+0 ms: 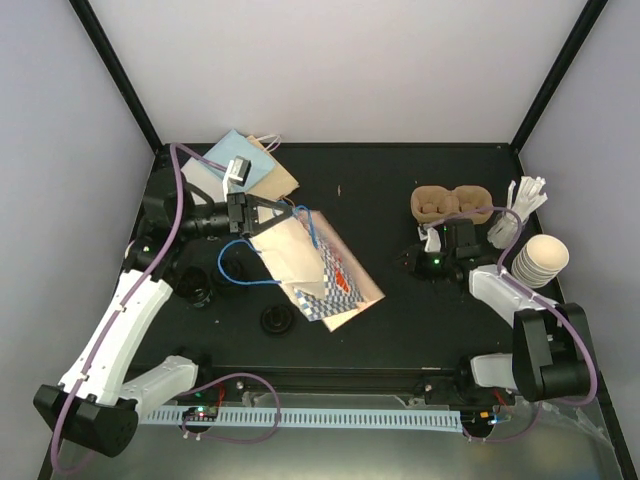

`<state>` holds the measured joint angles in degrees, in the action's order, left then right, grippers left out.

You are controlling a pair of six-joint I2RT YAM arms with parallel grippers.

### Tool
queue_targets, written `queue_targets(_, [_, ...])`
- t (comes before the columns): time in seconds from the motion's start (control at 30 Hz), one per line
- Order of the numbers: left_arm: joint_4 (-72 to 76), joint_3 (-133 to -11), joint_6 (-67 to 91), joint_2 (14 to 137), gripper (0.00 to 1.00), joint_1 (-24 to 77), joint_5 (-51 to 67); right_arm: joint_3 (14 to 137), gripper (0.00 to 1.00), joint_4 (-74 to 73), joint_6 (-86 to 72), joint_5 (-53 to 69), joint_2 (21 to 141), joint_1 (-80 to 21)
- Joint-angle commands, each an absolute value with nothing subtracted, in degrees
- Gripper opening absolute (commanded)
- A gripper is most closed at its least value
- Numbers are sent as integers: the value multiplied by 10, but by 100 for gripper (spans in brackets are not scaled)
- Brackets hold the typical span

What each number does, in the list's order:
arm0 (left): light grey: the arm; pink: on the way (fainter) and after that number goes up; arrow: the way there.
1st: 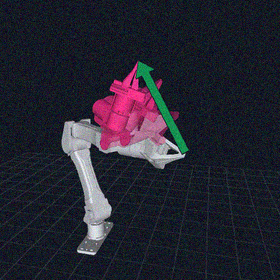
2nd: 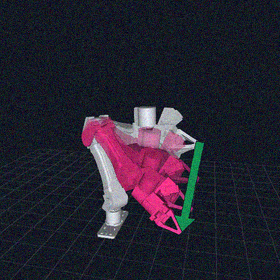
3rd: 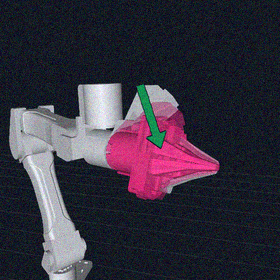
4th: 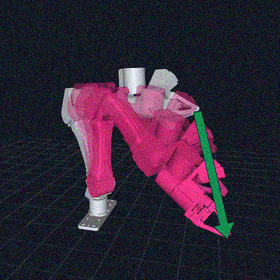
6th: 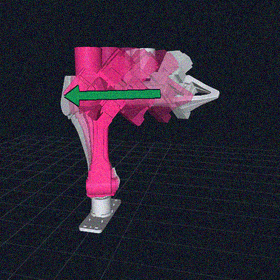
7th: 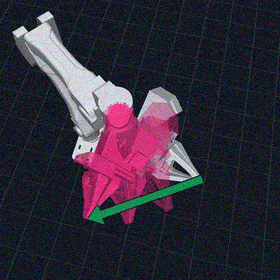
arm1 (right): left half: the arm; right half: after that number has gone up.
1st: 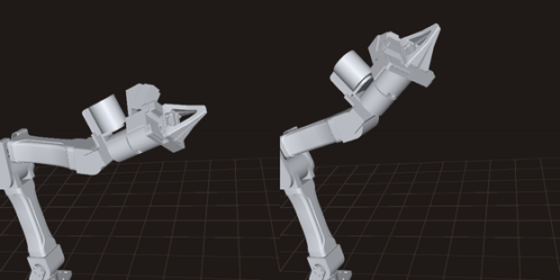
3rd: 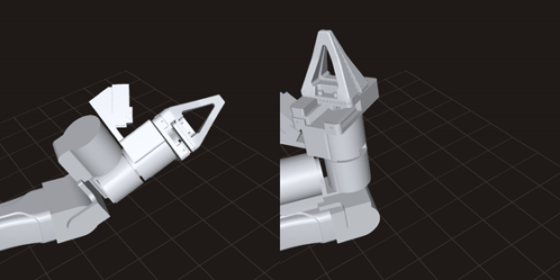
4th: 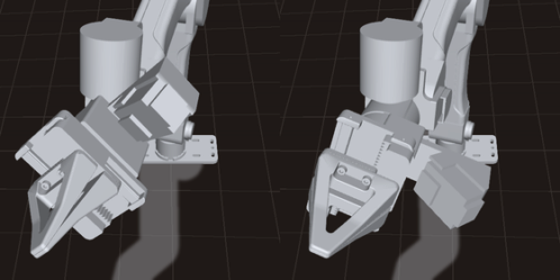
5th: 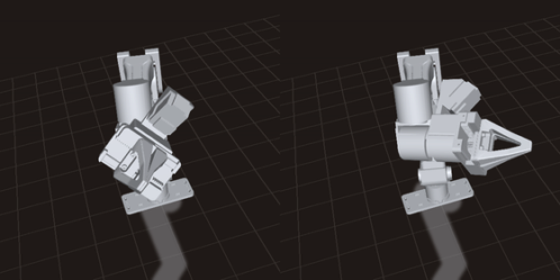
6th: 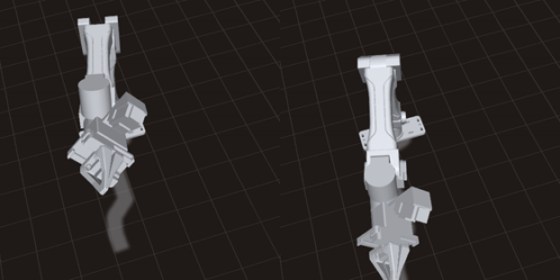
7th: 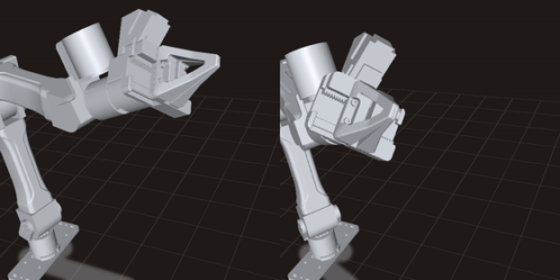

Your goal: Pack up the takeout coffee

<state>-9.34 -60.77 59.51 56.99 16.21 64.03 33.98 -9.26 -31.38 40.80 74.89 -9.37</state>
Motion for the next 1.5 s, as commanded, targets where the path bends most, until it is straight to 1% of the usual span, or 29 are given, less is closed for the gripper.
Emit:
queue_targets(0.0, [-65, -652, 591, 566, 2, 163, 631, 342, 22, -111, -290, 350, 744, -105])
queue_targets(0.2, [-85, -655, 573, 576, 2, 164, 623, 376, 30, -163, -253, 336, 719, -115])
queue_targets(0.3, [-102, -652, 559, 584, 2, 167, 618, 409, 35, -203, -232, 320, 693, -135])
queue_targets(0.57, [-103, -632, 542, 604, 2, 175, 599, 520, 37, -303, -189, 250, 636, -227])
queue_targets(0.8, [-87, -624, 543, 639, 2, 205, 588, 583, 47, -309, -161, 234, 582, -281])
queue_targets(1.03, [-68, -623, 549, 667, 1, 239, 565, 646, 56, -324, -135, 220, 594, -339])
queue_targets(1.23, [-60, -614, 552, 672, 1, 253, 551, 671, 58, -339, -119, 181, 598, -393])
queue_targets(1.4, [-50, -607, 557, 672, 1, 259, 548, 686, 58, -344, -115, 165, 600, -403])
queue_targets(1.47, [-49, -606, 557, 672, 1, 261, 547, 690, 61, -342, -117, 156, 601, -403])
